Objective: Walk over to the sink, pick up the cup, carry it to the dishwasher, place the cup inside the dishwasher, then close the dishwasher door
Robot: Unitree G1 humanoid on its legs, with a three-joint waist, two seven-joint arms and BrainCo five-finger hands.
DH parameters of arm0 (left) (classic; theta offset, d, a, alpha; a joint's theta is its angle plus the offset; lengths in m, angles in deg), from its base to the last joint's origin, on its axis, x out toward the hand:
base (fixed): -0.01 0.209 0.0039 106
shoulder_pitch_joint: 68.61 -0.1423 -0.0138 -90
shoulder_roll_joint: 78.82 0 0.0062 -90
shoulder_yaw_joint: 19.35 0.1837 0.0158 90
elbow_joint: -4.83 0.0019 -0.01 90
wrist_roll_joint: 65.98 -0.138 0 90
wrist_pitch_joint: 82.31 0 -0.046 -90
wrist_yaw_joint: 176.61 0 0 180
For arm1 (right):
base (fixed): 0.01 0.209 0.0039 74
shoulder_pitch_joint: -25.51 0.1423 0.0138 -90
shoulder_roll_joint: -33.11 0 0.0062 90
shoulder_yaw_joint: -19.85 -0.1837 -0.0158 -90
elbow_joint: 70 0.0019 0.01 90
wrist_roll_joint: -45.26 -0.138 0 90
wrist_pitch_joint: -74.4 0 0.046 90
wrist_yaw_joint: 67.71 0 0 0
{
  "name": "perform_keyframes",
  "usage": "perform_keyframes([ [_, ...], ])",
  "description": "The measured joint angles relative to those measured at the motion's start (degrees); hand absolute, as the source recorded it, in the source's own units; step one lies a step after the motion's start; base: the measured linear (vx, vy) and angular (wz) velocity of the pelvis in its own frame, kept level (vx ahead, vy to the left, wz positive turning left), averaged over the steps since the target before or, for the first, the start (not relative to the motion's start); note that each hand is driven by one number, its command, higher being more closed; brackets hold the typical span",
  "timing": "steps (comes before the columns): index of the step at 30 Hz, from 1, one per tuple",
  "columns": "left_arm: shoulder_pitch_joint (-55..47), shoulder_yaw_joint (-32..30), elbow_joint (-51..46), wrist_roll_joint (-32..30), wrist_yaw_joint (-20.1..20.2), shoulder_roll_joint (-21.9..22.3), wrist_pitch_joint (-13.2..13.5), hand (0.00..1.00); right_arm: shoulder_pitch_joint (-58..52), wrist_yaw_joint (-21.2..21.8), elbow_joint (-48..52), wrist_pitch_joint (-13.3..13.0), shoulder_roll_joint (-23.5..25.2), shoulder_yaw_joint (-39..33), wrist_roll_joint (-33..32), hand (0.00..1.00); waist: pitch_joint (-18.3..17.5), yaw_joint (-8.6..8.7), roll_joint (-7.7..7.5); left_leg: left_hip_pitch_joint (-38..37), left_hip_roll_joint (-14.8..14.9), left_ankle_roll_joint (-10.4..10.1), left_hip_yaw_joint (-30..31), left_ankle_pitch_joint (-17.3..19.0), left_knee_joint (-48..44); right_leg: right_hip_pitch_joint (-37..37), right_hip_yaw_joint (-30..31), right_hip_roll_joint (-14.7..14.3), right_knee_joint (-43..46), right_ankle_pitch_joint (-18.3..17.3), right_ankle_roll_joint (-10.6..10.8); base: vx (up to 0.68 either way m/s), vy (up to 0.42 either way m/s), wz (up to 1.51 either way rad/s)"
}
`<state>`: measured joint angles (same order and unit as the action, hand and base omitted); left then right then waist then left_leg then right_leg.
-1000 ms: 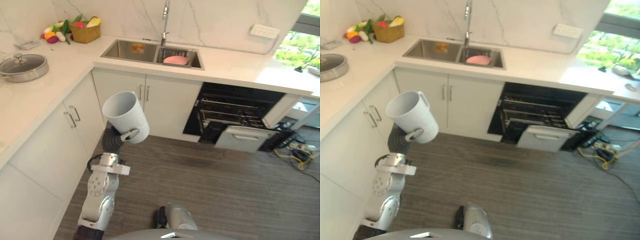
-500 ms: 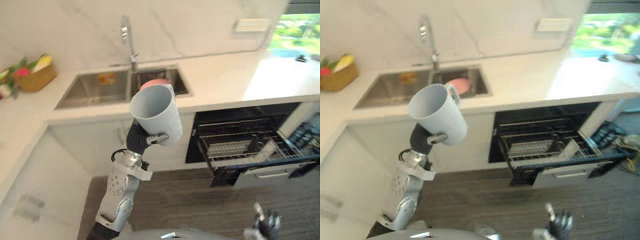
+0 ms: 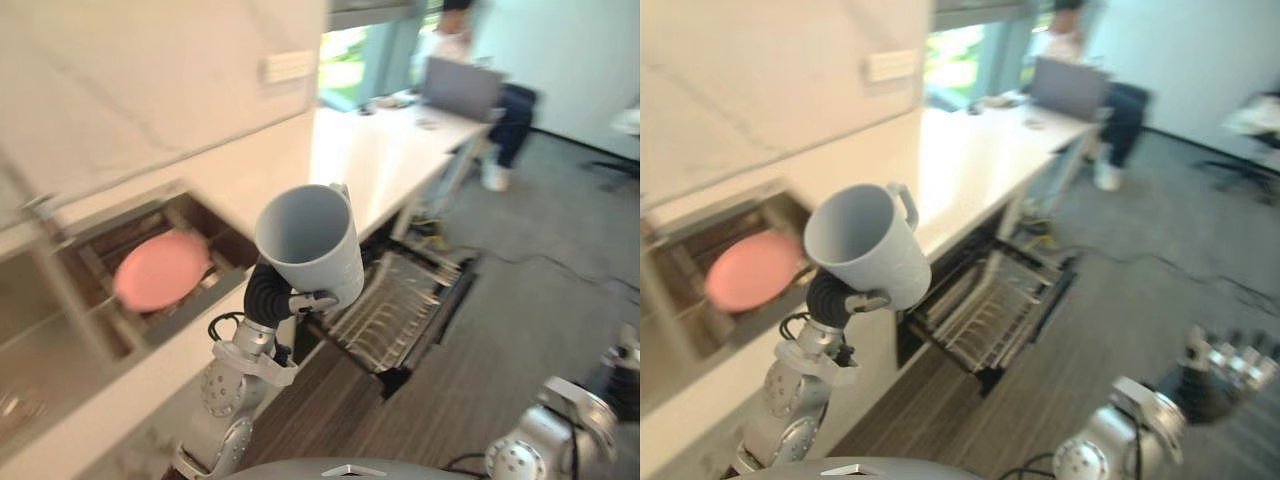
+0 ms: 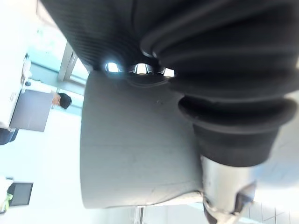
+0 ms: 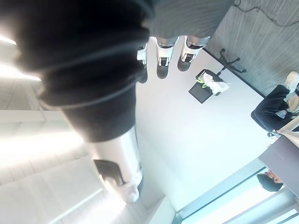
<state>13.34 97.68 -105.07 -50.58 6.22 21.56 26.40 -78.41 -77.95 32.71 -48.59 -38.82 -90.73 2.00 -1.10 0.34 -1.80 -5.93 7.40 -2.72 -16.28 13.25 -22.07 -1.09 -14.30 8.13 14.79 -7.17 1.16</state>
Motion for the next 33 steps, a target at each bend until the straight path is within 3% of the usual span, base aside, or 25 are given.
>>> perform_keyframes([
  [1, 0.6, 0.2, 1.4, -0.6, -0.5, -0.2, -0.5, 1.0, 0.8, 0.4, -0.2, 0.8, 0.1, 0.7, 1.0, 0.0, -0.3, 0.05, -0.59, 2.0, 0.4, -0.3, 0.9, 1.1, -3.5, -0.9, 0.3, -0.1, -2.1, 1.0, 0.6, 0.13, -0.003, -1.36],
  [2, 0.9, 0.3, 3.2, -2.1, -1.3, 0.2, -1.3, 1.0, 3.6, 1.2, -1.5, 2.0, -0.2, 2.0, 1.5, 0.0, -0.4, -0.01, 0.03, 4.0, -0.9, -0.8, 3.2, 3.0, 0.4, -0.5, 1.0, 0.2, -4.8, 2.6, 1.6, 0.05, 0.024, -1.09],
  [3, 0.9, 0.0, 3.8, -2.4, -2.6, 1.2, -2.1, 1.0, 7.7, 1.5, -3.6, 3.2, -1.6, 3.2, 3.5, 0.0, 0.2, 0.12, 2.7, 5.1, -0.1, 0.0, 4.1, -1.5, 8.6, 1.9, 0.9, -1.1, -4.6, 4.1, 2.2, 0.03, 0.078, -1.48],
  [5, 0.7, -1.4, 5.0, -4.1, -5.5, 1.4, -3.7, 1.0, 10.2, 3.9, -7.6, 7.4, -2.0, 6.2, 4.3, 0.0, 0.3, -2.23, 5.34, 2.3, 1.1, -0.5, -1.3, -1.8, 11.0, 5.3, 0.2, -1.0, -1.1, 6.0, 2.4, 0.03, 0.113, -1.38],
  [6, 1.0, -2.4, 5.0, -4.6, -6.7, 1.5, -4.1, 1.0, 10.0, 5.2, -7.5, 8.7, -1.5, 7.9, 4.7, 0.0, 1.3, -2.2, 6.47, 0.5, 1.9, -0.5, -2.0, -1.8, 11.8, 6.2, -1.0, -1.0, 2.2, 7.0, 2.5, 0.03, 0.126, -0.7],
  [7, 2.0, -4.4, 5.0, -5.7, -8.3, 1.5, -4.0, 1.0, 10.0, 7.9, -7.5, 9.8, -0.5, 9.4, 5.3, 0.0, 2.5, -1.92, 6.15, -1.1, 2.5, -0.6, -2.3, -1.8, 12.3, 7.2, -3.1, 1.1, 4.6, 3.8, 0.2, 0.0, 0.134, -0.23],
  [8, 2.2, -4.5, 4.9, -5.8, -8.6, 1.4, -3.9, 1.0, 10.0, 8.7, -7.5, 10.1, -0.4, 9.6, 5.3, 0.0, 2.5, -1.88, 5.77, -1.0, 2.6, -0.7, -2.3, -1.7, 12.2, 7.3, -3.2, 1.6, 4.3, 4.0, 0.4, -0.03, 0.073, 0.07],
  [9, 2.6, -5.8, 4.9, -6.1, -8.8, 0.9, -3.5, 1.0, 10.0, 10.6, -7.3, 11.0, -0.3, 10.1, 5.3, 0.0, 2.8, -1.66, 4.84, -0.4, 2.6, -1.0, -1.3, -1.5, 11.8, 7.4, -2.7, 2.4, 3.0, 6.3, 1.0, -0.01, -0.006, 0.51],
  [10, 3.0, -7.4, 4.9, -6.7, -8.9, 0.0, -2.9, 1.0, 10.0, 12.7, -6.9, 12.2, -0.3, 10.4, 5.3, 0.0, 3.0, -0.68, 2.0, 0.2, 2.5, -1.6, 0.9, -1.2, 11.1, 7.1, -0.2, 3.2, 2.1, 11.3, 1.3, 0.07, -0.124, 0.83],
  [11, 3.0, -8.9, 5.4, -6.9, -9.0, -0.6, -2.5, 1.0, 10.1, 14.9, -6.8, 13.6, -0.7, 10.6, 5.2, 0.0, 2.8, -0.62, -0.19, 1.1, 2.9, -2.6, 2.8, -1.0, 10.6, 6.0, 1.0, 3.2, 0.6, 10.5, 3.4, 0.12, -0.159, 0.79],
  [12, 3.0, -9.3, 5.7, -6.9, -9.3, -0.7, -2.5, 1.0, 10.2, 15.9, -6.7, 14.2, -1.1, 10.8, 5.2, 0.0, 2.7, -1.1, -0.45, 1.6, 3.4, -3.2, 3.4, -1.0, 10.4, 5.5, 0.9, 2.5, -0.7, 10.3, 3.8, 0.16, -0.226, 0.43],
  [14, 3.0, -10.8, 7.3, -9.8, -11.6, -0.5, -2.5, 1.0, 11.7, 19.7, -6.7, 17.0, -4.2, 12.3, 5.1, 0.0, 2.7, -2.81, -0.37, 2.3, 4.6, -4.5, 3.6, -1.4, 10.6, 3.6, 0.1, 0.8, -5.6, 10.3, 3.9, 0.11, -0.201, 0.03],
  [17, 3.4, -12.8, 8.0, -14.8, -14.9, 0.0, -2.5, 1.0, 13.7, 23.5, -6.6, 20.9, -8.9, 15.8, 3.9, 0.0, 3.6, -3.09, 2.08, 3.0, 4.5, -5.7, 3.8, -2.2, 11.7, 2.0, -1.0, 0.4, -9.9, 9.7, 4.8, 0.06, -0.111, 0.11],
  [20, 4.0, -13.6, 8.0, -19.0, -18.5, 1.0, -2.4, 1.0, 12.5, 25.2, -4.6, 23.7, -9.9, 16.1, 2.5, 0.0, 3.1, -2.62, 3.0, 2.9, 4.1, -6.3, 4.3, -3.8, 13.7, -1.1, -4.1, 0.4, -13.2, 9.1, 5.8, 0.01, -0.077, 0.39],
  [26, 5.6, -15.6, 7.8, -29.8, -25.0, 1.0, -1.9, 1.0, 13.0, 27.9, 0.5, 24.7, -10.6, 21.3, 2.0, 0.0, 3.1, -1.87, 3.08, 2.1, 3.2, -6.2, 4.6, -7.9, 18.4, -1.9, -7.0, 0.9, -14.3, 9.0, 5.7, -0.03, -0.027, 0.27],
  [30, 6.8, -15.9, 7.8, -35.1, -30.4, -0.1, -2.7, 1.0, 14.0, 28.5, 0.5, 25.0, -10.3, 25.6, 1.9, 0.0, 3.1, -1.78, 3.06, 1.8, 2.8, -6.0, 4.3, -9.0, 19.6, -1.9, -7.0, 1.1, -14.6, 9.1, 5.7, -0.09, -0.012, -0.02],
  [33, 7.0, -15.5, 7.7, -39.1, -34.3, -0.2, -3.5, 1.0, 14.3, 28.4, 2.4, 25.1, -9.4, 29.0, 1.4, 0.0, 3.0, -0.78, 3.12, 1.9, 2.3, -5.9, 4.0, -10.8, 21.6, -1.9, -7.3, 1.2, -16.0, 9.7, 6.2, -0.14, -0.033, 0.01],
])
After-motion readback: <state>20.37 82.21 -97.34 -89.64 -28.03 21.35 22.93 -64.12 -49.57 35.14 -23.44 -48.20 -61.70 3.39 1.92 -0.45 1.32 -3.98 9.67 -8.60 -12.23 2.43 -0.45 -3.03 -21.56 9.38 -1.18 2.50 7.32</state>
